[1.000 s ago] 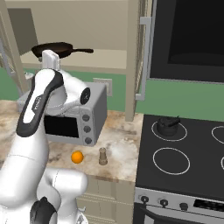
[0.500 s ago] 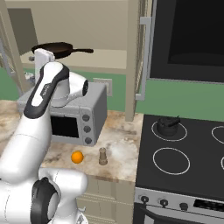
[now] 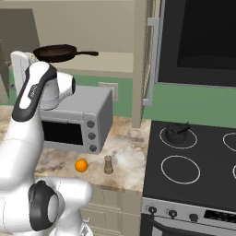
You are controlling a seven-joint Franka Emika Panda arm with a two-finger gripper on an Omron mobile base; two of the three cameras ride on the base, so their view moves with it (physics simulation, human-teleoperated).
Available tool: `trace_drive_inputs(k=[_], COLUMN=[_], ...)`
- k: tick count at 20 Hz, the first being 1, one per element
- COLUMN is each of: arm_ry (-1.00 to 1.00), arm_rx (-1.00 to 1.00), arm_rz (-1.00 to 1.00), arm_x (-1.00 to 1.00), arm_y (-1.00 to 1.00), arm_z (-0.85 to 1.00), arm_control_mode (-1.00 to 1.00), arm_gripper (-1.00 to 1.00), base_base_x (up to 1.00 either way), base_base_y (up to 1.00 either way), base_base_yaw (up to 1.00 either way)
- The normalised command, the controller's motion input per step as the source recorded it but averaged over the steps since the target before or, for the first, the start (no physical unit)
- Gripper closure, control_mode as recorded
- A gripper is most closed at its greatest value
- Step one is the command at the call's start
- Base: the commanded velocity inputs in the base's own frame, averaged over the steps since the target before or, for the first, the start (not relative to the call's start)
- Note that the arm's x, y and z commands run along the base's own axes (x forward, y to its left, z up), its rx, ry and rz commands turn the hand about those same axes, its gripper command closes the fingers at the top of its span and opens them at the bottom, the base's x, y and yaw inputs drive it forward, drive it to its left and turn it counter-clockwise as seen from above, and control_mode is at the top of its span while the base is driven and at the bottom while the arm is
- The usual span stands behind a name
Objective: Pick the pan from the cabinet and place it on the stove. Then turn on the stove burner for the pan.
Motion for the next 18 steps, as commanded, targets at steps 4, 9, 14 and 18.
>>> trace_drive_inputs(k=[4,9,14,18], arm_ry=[0.00,0.00,0.00,0.00], arm_rx=[-0.04,-0.04,-0.02,0.00], arm_rz=[0.15,0.11,0.08,0.07], arm_x=[-0.85,-0.71,-0.49,-0.34], arm_y=[0.76,0.81,0.86,0.81], arm_z=[0.02,0.00,0.00,0.00], arm_control_mode=[-1.00,-1.00,-1.00,-1.00], arm_gripper=[-1.00,-1.00,-1.00,-1.00], base_base_x=[0.00,0.00,0.00,0.00], base_base_y=[0.00,0.00,0.00,0.00], base_base_yaw=[0.00,0.00,0.00,0.00])
